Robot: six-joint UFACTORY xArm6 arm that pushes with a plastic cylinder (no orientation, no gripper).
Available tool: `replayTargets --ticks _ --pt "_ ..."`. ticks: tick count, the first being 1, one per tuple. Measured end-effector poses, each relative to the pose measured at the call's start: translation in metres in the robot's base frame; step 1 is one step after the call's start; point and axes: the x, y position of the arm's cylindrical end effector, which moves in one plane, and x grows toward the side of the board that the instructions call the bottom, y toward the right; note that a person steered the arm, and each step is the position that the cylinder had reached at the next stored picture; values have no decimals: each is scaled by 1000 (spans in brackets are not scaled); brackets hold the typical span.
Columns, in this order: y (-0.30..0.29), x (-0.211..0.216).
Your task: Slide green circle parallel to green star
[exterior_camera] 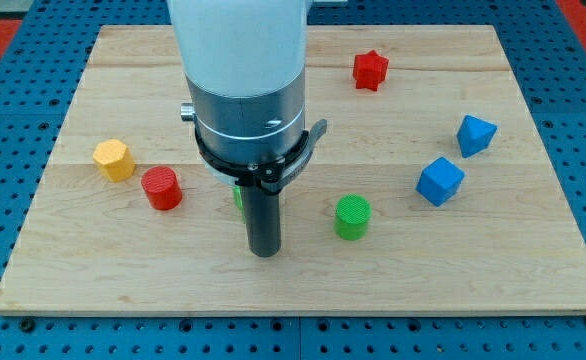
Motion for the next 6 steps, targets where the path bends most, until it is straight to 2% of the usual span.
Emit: replayTargets --ticks 1,2,3,4,5,6 --pt "6 9" --pt "26 45" --pt "76 18" --pt "93 -4" --pt "74 -24" --pt "25 21"
